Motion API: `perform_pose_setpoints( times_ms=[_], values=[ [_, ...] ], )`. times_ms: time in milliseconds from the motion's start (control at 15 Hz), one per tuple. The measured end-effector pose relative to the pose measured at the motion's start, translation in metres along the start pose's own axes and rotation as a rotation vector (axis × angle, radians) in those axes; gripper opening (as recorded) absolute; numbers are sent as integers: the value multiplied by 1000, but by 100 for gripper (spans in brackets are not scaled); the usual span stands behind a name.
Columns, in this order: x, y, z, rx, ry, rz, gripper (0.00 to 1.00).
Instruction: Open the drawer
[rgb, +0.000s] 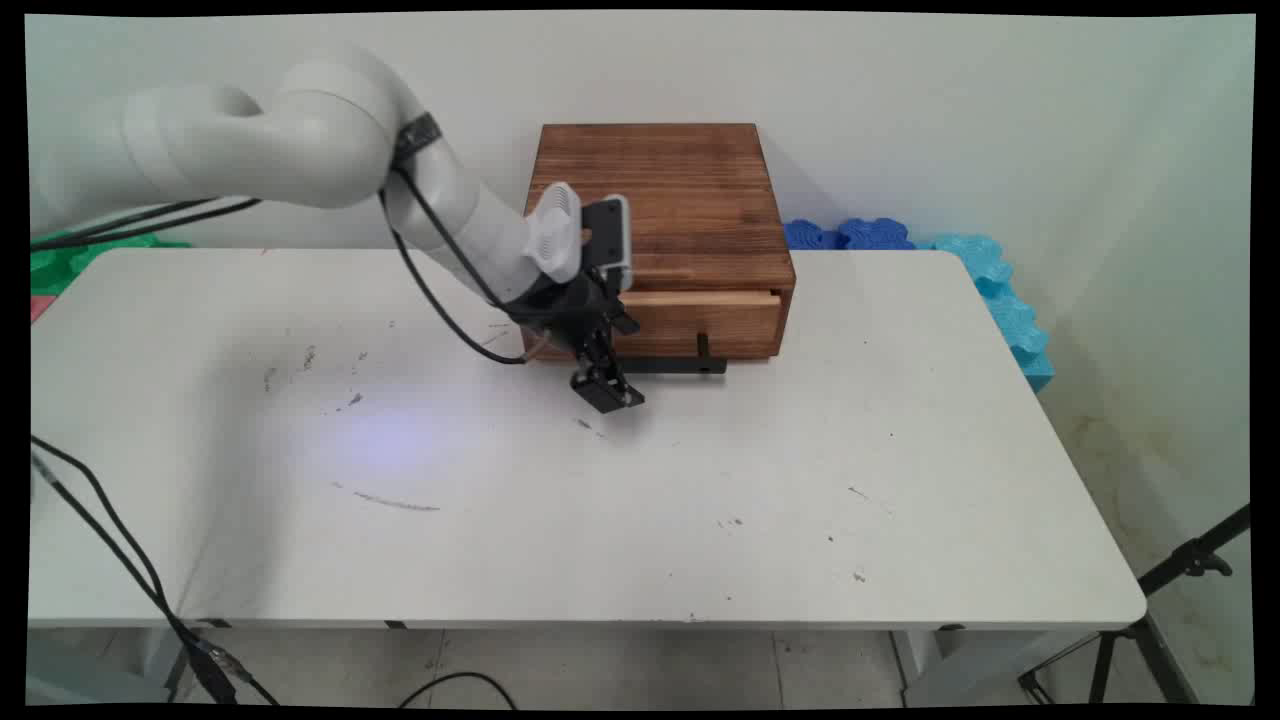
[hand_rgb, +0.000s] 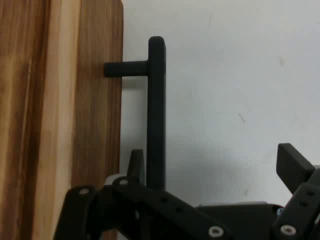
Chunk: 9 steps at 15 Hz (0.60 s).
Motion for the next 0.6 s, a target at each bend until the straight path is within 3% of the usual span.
perform_pose_setpoints(
  times_ms=[600],
  values=[
    [10,-8,50,16,-32,19,100]
  ],
)
